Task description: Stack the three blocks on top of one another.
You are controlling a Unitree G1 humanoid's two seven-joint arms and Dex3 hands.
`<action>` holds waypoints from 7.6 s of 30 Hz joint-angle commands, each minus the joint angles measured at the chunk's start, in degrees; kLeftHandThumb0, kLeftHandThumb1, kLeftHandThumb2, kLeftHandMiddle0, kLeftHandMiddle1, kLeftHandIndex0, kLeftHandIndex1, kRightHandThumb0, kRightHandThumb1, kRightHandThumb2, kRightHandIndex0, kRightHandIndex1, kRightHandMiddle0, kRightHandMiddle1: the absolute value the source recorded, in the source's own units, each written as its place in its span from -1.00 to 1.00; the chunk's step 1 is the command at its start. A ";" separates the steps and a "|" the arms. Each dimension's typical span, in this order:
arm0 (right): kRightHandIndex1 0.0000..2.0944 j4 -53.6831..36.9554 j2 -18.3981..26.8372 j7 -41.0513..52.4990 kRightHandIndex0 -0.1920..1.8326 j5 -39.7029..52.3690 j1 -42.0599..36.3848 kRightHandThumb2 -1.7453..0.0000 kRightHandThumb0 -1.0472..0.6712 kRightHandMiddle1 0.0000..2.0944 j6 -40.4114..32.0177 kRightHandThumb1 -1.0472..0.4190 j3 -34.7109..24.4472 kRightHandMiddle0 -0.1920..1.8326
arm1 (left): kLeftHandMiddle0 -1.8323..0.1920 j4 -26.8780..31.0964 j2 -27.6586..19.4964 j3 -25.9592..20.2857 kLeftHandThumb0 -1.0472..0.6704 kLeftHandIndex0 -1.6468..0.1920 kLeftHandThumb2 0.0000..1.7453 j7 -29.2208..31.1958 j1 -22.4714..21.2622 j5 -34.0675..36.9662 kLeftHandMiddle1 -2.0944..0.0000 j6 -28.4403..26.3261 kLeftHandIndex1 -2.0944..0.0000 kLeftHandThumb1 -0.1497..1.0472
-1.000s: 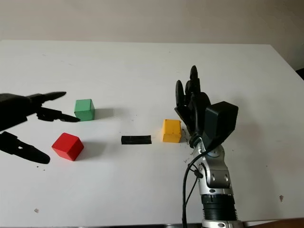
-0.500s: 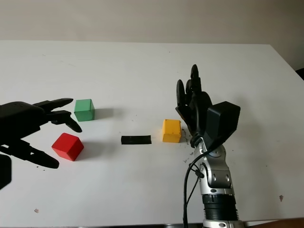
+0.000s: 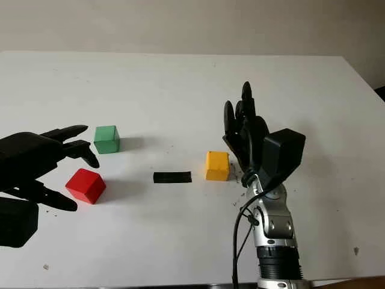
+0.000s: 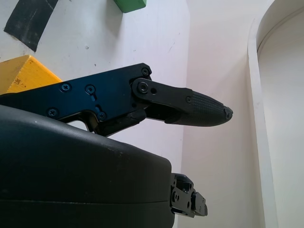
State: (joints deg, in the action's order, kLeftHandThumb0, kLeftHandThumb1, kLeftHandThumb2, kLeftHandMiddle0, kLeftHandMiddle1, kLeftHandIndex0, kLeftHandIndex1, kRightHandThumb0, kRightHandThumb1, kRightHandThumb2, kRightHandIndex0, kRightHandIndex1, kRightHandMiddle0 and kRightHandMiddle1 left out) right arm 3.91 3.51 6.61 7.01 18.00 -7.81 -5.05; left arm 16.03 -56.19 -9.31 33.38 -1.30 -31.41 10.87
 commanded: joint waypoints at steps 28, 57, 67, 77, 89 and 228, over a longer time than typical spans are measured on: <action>-1.00 -0.80 0.81 0.33 -1.00 0.02 -0.19 0.29 -0.54 -1.00 0.43 -1.00 -0.71 -1.00 | 0.75 0.06 0.42 4.48 -0.61 0.59 -0.93 -0.82 -1.51 -7.58 0.95 -3.87 0.25 0.79; -1.00 -0.87 1.12 -0.12 -1.00 0.47 0.15 0.31 -0.53 -1.00 -0.25 -1.00 -0.75 -1.00 | 0.69 -3.09 2.25 4.65 -0.29 0.57 -0.94 -7.72 -0.73 -5.92 0.94 1.31 -0.29 0.96; -1.00 -0.29 1.19 -0.11 -1.00 -0.03 0.35 0.31 -0.52 -1.00 0.49 -1.00 -0.49 -1.00 | 0.65 13.83 0.79 -2.71 -0.27 0.45 -0.95 -2.06 2.67 -1.87 0.94 2.46 -0.15 0.88; -1.00 1.01 1.15 0.07 -1.00 -0.99 0.58 0.30 -0.53 -1.00 2.05 -1.00 0.12 -1.00 | 0.70 13.62 -3.13 -2.94 -0.23 0.45 -0.94 4.40 -9.21 6.10 0.95 2.73 -0.07 0.89; -1.00 0.35 0.52 -1.31 -1.00 -1.84 0.10 0.28 -0.51 -1.00 1.64 -1.00 0.48 -1.00 | 0.65 -18.10 8.05 20.01 -0.32 0.57 -0.93 3.58 -39.39 2.95 0.94 16.38 -0.43 0.99; -1.00 -3.13 -0.66 -2.26 -1.00 -1.90 -1.92 0.31 -0.46 -1.00 0.02 -1.00 1.66 -1.00 | 1.00 -24.53 10.94 22.49 -0.61 1.00 -0.95 4.13 -38.52 5.60 1.00 13.27 1.00 0.86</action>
State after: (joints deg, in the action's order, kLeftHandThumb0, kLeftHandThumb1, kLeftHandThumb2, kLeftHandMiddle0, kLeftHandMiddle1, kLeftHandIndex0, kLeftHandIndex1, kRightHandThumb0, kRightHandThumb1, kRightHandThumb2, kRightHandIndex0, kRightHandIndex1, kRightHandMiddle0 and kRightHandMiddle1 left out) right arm 1.95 2.36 4.26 4.98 16.09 -7.91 -3.20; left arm -9.91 -43.77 15.20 36.75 -40.58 -27.25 25.05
